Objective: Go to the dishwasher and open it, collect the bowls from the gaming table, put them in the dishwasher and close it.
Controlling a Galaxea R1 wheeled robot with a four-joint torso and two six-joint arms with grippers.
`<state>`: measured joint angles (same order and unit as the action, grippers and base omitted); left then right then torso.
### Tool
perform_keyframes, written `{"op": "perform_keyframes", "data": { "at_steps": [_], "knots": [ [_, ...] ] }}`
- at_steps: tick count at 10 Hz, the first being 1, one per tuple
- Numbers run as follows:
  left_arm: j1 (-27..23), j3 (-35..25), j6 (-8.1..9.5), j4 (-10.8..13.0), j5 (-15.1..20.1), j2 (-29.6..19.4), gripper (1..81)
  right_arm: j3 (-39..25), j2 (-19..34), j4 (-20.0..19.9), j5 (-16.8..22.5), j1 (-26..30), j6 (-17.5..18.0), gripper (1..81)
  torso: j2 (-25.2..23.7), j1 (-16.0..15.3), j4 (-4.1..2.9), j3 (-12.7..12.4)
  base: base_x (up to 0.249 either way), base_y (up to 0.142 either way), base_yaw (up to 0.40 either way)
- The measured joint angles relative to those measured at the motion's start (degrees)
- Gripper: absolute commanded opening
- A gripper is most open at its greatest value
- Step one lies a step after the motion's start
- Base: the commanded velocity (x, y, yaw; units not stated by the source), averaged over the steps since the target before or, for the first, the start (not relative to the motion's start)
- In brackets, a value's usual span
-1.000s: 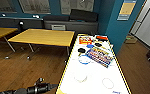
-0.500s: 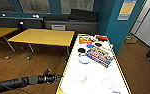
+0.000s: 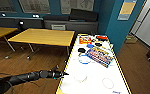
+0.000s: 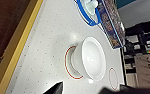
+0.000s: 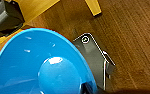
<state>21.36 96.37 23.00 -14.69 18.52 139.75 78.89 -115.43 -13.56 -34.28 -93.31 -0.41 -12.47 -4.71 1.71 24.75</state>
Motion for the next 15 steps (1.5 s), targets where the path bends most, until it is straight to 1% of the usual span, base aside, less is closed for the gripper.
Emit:
{"op": "perform_keyframes", "data": {
  "at_steps": [1,3,5,6,7,9,11,13,15],
  "knots": [
    [0.0,2.5,0.23,1.0,0.7,2.1,81.1,0.0,-0.2,0.1,0.3,0.0,0.0,1.0,0.0,0.0,0.0,0.0,0.0,0.0,0.0],
    [0.0,7.8,0.48,2.2,1.3,5.3,81.1,0.4,-0.1,0.1,0.3,0.0,0.0,1.0,0.0,0.0,0.0,0.0,0.0,0.0,0.0],
    [0.0,12.7,0.83,2.5,1.7,8.8,81.1,0.4,-0.2,0.2,0.5,0.4,0.0,1.0,0.0,0.0,0.0,0.0,0.0,0.0,0.0],
    [0.0,15.0,1.06,2.5,1.8,10.4,81.1,0.5,-0.7,0.2,1.4,1.1,0.0,1.0,0.0,0.0,0.0,0.0,0.0,0.0,0.0],
    [0.0,16.9,2.07,2.6,2.1,11.6,81.1,0.8,-1.5,0.2,2.4,1.9,0.0,1.0,0.0,0.0,0.0,0.0,0.0,0.0,0.0],
    [-0.2,19.3,6.46,2.7,2.4,13.1,81.1,1.0,-1.9,0.3,3.4,2.2,0.0,1.0,0.0,0.0,0.0,0.0,0.0,0.0,0.0],
    [-1.3,21.6,8.33,2.9,3.7,14.3,81.1,1.2,-1.9,0.3,3.9,2.2,0.0,1.0,0.0,0.0,0.0,0.0,0.0,0.0,0.0],
    [-1.7,23.8,8.36,3.4,4.2,17.2,81.1,1.4,-2.0,0.3,3.9,2.2,0.0,1.0,0.0,0.0,0.0,0.0,0.0,0.0,0.0],
    [-1.6,27.6,8.41,5.2,5.4,21.0,81.1,1.5,-2.1,0.3,3.9,2.2,0.0,1.0,0.0,0.0,0.0,0.0,0.0,0.0,0.0]
  ]
}}
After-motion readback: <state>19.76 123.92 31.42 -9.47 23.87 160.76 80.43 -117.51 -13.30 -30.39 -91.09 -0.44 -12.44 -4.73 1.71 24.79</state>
